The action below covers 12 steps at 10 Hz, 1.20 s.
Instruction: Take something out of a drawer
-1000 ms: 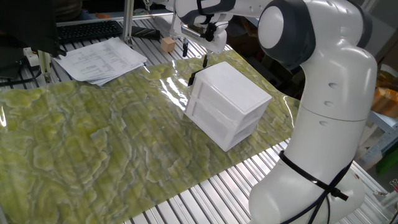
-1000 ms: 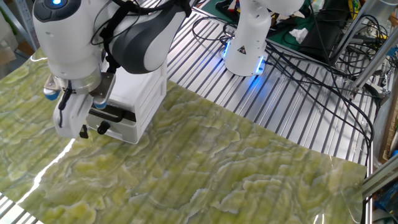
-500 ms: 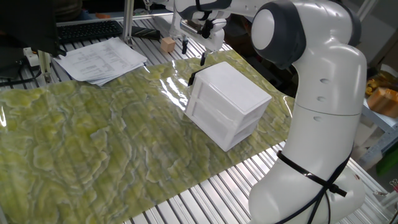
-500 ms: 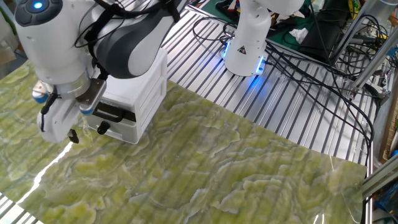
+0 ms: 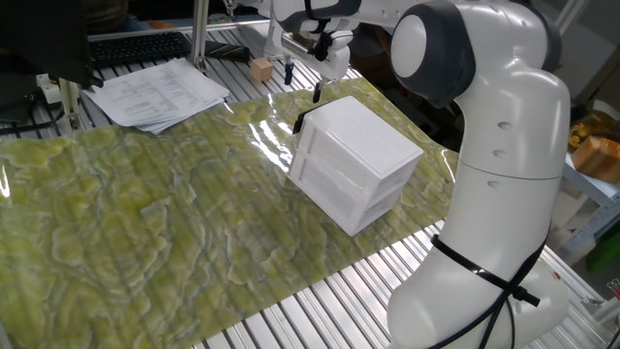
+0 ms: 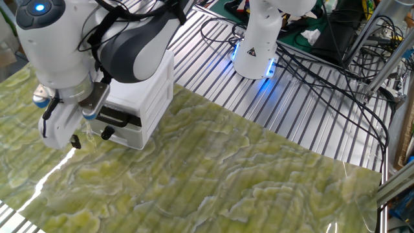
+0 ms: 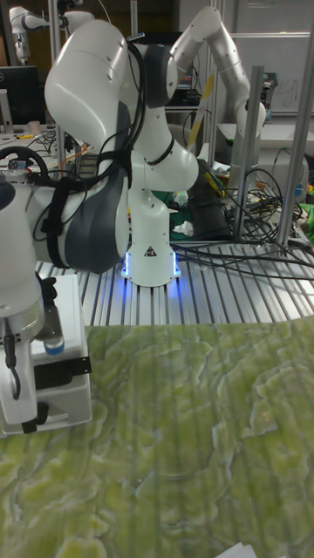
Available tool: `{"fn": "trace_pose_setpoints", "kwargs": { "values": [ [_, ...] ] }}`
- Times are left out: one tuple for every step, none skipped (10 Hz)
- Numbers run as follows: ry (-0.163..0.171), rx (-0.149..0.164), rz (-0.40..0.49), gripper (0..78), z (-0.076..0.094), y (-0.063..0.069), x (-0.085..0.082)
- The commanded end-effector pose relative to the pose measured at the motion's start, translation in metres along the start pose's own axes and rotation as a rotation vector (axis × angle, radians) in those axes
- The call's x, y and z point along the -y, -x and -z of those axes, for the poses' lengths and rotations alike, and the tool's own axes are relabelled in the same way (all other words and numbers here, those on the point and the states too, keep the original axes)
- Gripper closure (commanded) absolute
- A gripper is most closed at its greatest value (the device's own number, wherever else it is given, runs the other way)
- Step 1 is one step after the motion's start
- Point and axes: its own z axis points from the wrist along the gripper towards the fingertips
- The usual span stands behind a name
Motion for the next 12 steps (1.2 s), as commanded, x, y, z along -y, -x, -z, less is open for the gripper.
{"fn": "trace_pose_setpoints", "kwargs": {
  "values": [
    [-0.019, 0.002, 0.007, 0.1, 0.0009, 0.0004, -0.0006],
    [-0.022, 0.002, 0.008, 0.1, 0.0008, 0.0004, -0.0006],
    [-0.039, 0.005, 0.012, 0.1, 0.0004, 0.0007, -0.0007],
    [-0.047, 0.004, 0.009, 0.1, -0.0016, 0.0016, -0.001],
    [-0.048, 0.006, 0.009, 0.1, -0.0028, 0.0017, -0.0012],
    [-0.059, 0.015, 0.013, 0.1, -0.0046, 0.0011, -0.0015],
    [-0.071, 0.016, 0.022, 0.1, -0.0053, 0.0009, -0.0019],
    [-0.086, 0.018, 0.034, 0.1, -0.0057, 0.0007, -0.0019],
    [-0.092, 0.021, 0.051, 0.1, -0.0062, 0.0004, -0.0014],
    [-0.118, 0.051, 0.064, 0.1, -0.0062, 0.0004, -0.0014],
    [-0.12, 0.051, 0.064, 0.1, -0.0066, 0.0004, -0.0015],
    [-0.127, 0.044, 0.052, 0.1, -0.0078, 0.0008, -0.0013]
  ]
}}
